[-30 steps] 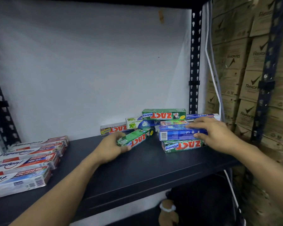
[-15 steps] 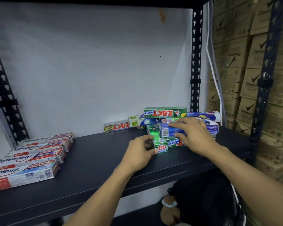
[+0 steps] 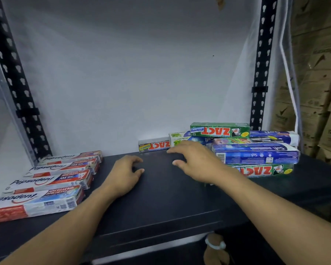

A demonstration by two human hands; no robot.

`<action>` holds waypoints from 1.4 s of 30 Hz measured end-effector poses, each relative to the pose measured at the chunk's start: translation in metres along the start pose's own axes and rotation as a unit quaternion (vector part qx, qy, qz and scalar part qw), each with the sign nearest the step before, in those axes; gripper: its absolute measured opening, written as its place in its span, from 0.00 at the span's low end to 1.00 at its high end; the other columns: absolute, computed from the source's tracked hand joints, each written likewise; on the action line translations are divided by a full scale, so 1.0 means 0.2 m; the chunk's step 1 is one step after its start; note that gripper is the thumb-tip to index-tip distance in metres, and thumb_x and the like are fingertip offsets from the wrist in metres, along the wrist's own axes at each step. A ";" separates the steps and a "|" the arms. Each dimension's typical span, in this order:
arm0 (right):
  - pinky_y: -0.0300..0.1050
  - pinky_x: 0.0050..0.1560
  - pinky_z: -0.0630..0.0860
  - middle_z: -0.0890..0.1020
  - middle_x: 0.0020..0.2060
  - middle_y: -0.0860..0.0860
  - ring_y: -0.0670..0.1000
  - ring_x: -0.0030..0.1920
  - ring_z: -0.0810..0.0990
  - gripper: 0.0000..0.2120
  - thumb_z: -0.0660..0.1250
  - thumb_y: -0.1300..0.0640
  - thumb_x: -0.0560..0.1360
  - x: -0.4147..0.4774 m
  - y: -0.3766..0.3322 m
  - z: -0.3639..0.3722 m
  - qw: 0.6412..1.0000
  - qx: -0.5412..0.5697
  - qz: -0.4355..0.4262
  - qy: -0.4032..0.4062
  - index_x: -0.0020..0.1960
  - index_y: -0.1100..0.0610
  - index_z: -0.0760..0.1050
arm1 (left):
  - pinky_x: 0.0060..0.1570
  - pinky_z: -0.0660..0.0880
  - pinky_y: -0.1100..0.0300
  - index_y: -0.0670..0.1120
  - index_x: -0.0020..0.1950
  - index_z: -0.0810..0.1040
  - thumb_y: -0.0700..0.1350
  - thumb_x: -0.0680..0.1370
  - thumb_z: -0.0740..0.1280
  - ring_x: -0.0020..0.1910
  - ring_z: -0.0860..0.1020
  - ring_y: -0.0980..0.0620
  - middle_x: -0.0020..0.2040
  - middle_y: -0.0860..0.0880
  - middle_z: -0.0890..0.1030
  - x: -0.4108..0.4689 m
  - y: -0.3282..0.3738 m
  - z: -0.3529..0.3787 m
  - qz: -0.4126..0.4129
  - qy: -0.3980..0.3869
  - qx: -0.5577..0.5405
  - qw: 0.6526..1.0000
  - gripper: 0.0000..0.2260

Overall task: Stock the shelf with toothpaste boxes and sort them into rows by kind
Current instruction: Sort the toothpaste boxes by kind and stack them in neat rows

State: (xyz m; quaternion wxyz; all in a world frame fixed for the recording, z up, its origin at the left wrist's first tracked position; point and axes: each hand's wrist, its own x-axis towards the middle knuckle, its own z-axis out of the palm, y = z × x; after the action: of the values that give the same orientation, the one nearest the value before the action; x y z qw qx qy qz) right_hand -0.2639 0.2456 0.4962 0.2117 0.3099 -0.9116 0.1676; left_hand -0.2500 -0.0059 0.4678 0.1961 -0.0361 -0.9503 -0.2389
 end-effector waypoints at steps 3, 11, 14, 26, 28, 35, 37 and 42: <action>0.55 0.65 0.73 0.77 0.65 0.51 0.55 0.66 0.73 0.21 0.68 0.50 0.78 0.19 -0.11 0.14 0.999 0.030 0.009 -0.027 0.70 0.47 0.73 | 0.60 0.73 0.59 0.46 0.65 0.78 0.44 0.76 0.73 0.54 0.79 0.51 0.62 0.46 0.79 0.08 -0.08 0.00 -0.035 0.033 -0.012 0.999 0.19; 0.56 0.63 0.73 0.69 0.66 0.56 0.60 0.68 0.66 0.23 0.64 0.62 0.77 0.55 -0.04 0.43 0.995 -0.056 0.059 -0.051 0.71 0.56 0.67 | 0.69 0.67 0.53 0.46 0.75 0.66 0.45 0.79 0.69 0.69 0.72 0.45 0.71 0.43 0.71 0.30 -0.14 0.07 -0.062 0.019 -0.011 0.998 0.26; 0.55 0.68 0.70 0.68 0.69 0.57 0.59 0.71 0.64 0.27 0.64 0.61 0.77 0.62 0.03 0.48 0.995 -0.075 0.055 -0.035 0.74 0.57 0.64 | 0.71 0.67 0.49 0.45 0.77 0.62 0.47 0.80 0.67 0.71 0.70 0.43 0.73 0.42 0.71 0.39 -0.17 0.10 -0.088 0.015 -0.007 0.996 0.27; 0.55 0.59 0.71 0.77 0.61 0.49 0.54 0.62 0.71 0.15 0.69 0.54 0.77 0.66 0.06 0.48 0.997 -0.056 0.055 0.016 0.63 0.49 0.76 | 0.71 0.67 0.50 0.51 0.79 0.61 0.51 0.76 0.73 0.71 0.71 0.48 0.73 0.51 0.72 0.48 -0.23 0.13 -0.097 -0.008 -0.074 0.993 0.34; 0.55 0.59 0.72 0.78 0.59 0.49 0.54 0.61 0.73 0.12 0.69 0.52 0.77 0.64 0.05 0.45 0.998 -0.045 0.049 0.021 0.61 0.48 0.77 | 0.67 0.69 0.55 0.50 0.76 0.66 0.49 0.76 0.74 0.67 0.74 0.50 0.68 0.51 0.76 0.47 -0.22 0.12 -0.089 -0.012 -0.087 0.992 0.31; 0.56 0.68 0.70 0.74 0.67 0.48 0.53 0.65 0.73 0.29 0.74 0.55 0.74 0.59 0.03 0.36 0.988 0.131 0.061 0.051 0.71 0.44 0.68 | 0.47 0.73 0.76 0.47 0.73 0.72 0.40 0.79 0.71 0.55 0.79 0.65 0.66 0.50 0.76 0.39 -0.07 0.01 -0.045 0.089 -0.335 0.937 0.22; 0.53 0.70 0.69 0.72 0.71 0.47 0.51 0.68 0.71 0.36 0.74 0.57 0.74 0.57 0.01 0.33 0.983 0.168 0.042 0.066 0.77 0.42 0.62 | 0.42 0.70 0.81 0.45 0.72 0.74 0.41 0.80 0.70 0.48 0.77 0.77 0.66 0.51 0.76 0.36 0.02 -0.05 -0.011 0.129 -0.375 0.918 0.20; 0.40 0.54 0.78 0.79 0.60 0.44 0.41 0.56 0.79 0.34 0.76 0.58 0.72 0.56 -0.05 0.26 0.937 0.333 0.049 0.096 0.73 0.42 0.67 | 0.61 0.76 0.60 0.53 0.74 0.70 0.47 0.77 0.73 0.54 0.81 0.65 0.61 0.57 0.80 0.32 0.10 -0.15 0.002 0.147 -0.446 0.883 0.26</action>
State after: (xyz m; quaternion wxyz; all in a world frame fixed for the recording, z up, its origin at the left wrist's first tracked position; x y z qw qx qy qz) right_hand -0.3533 0.1603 0.5077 0.1741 0.3002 -0.7933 0.5003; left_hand -0.2948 -0.0030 0.5260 0.2971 -0.0861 -0.7034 -0.6400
